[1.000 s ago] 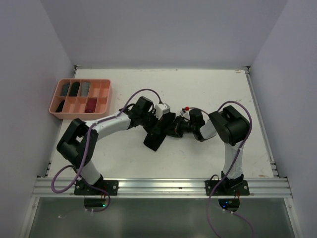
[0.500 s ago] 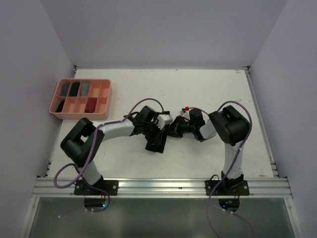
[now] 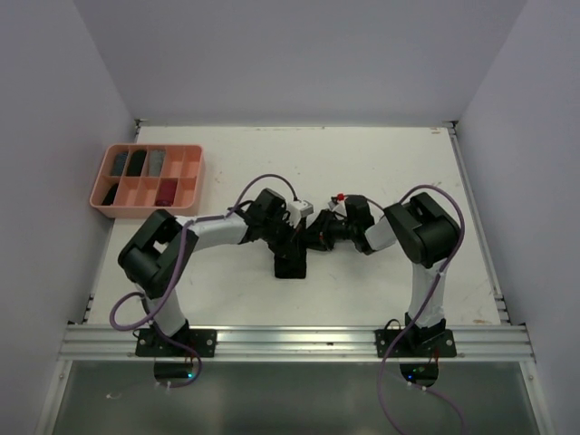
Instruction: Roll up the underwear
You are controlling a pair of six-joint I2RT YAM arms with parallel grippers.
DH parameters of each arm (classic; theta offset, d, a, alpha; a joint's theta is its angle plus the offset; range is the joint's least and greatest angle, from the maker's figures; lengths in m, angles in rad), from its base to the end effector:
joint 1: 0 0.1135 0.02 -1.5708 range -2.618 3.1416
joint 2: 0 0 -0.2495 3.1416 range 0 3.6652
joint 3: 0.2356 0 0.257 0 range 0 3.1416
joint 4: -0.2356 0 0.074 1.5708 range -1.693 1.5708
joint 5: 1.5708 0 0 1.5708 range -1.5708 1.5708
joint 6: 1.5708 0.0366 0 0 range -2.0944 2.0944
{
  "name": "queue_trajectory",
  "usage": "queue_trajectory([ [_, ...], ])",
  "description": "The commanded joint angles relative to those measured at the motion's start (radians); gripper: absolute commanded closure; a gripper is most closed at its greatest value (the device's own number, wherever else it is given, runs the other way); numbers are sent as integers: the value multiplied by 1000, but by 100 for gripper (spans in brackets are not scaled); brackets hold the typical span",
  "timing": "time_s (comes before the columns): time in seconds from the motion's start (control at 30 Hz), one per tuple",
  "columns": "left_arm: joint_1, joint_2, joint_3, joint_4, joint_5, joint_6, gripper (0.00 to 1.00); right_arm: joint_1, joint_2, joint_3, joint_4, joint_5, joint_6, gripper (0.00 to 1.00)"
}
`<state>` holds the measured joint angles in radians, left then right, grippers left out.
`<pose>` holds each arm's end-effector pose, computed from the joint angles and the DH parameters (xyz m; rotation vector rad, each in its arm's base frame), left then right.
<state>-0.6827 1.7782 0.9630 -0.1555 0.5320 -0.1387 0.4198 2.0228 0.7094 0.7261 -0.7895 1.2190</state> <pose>0.2567 -0.2327 0.1298 0.9207 2.4753 -0.9825 0.2941 0.1597 0.0563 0.4547 2.4982 1.6749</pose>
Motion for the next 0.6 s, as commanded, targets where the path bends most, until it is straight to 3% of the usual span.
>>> queue_trajectory([
  [0.0, 61, -36, -6, 13, -35, -32, 100, 4, -58, 24, -142, -28, -41, 68],
  [0.13, 86, -20, 3, 10, -14, -7, 99, -9, -111, 58, -253, -53, -96, 65],
  [0.23, 84, -17, 14, 10, 0, 5, 93, -15, -145, 79, -371, -74, -159, 65],
  [0.43, 78, -31, 20, -7, 85, 34, 84, -33, -182, 85, -503, -87, -240, 74],
  [0.57, 58, -37, 14, -21, 72, 62, 79, -33, -144, 84, -467, -53, -239, 82],
])
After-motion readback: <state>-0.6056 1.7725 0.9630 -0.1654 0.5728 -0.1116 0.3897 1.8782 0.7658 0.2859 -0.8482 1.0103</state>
